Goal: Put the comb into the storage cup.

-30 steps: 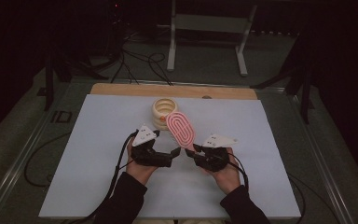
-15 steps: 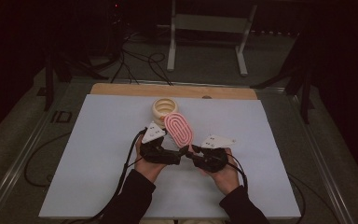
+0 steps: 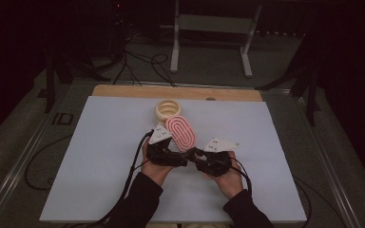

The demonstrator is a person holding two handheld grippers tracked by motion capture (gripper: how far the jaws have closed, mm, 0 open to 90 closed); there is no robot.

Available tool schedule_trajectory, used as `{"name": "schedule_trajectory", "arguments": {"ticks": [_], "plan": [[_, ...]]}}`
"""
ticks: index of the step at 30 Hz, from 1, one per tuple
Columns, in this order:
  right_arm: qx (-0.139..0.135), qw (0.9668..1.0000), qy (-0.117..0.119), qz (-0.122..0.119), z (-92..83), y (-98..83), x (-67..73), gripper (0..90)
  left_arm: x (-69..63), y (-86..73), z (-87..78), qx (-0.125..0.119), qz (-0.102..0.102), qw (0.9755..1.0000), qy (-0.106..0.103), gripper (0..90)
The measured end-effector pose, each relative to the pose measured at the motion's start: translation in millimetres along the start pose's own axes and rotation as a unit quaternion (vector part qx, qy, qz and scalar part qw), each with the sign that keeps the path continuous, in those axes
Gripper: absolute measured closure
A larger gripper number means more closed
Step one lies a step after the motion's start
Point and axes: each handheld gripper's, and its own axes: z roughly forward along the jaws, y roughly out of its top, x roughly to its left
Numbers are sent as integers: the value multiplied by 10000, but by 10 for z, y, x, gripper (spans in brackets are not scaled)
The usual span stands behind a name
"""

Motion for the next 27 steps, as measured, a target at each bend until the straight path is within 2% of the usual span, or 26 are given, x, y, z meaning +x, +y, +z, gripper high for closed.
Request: {"name": "schedule_trajectory", "arguments": {"ticks": [7,9,10,13,20,22,24,25,27], "plan": [[9,10000,16,-23,-1,3,16,695,-2,4,29,-29,-262,9996,-94,127],[7,10000,15,-23,0,3,18,695,-2,4,29,-29,-262,9996,-94,156],[8,10000,14,-62,2,1,18,696,-8,13,30,-103,-382,9992,8,198],[6,10000,6,-93,4,2,20,696,-9,26,29,-156,-474,9988,3,268],[-19,9999,16,-98,-5,10,34,696,8,28,28,-200,-588,9980,-95,461],[-19,9999,11,-99,-6,9,34,696,21,25,29,-241,-661,9974,-162,481],[-17,10000,18,-96,-6,9,33,696,29,25,24,-253,-685,9972,-158,545],[15,9999,-23,-121,-2,8,46,696,38,26,19,-287,-739,9966,-228,569],[21,9999,-31,-166,0,8,45,696,38,26,19,-287,-739,9966,-228,578]]}}
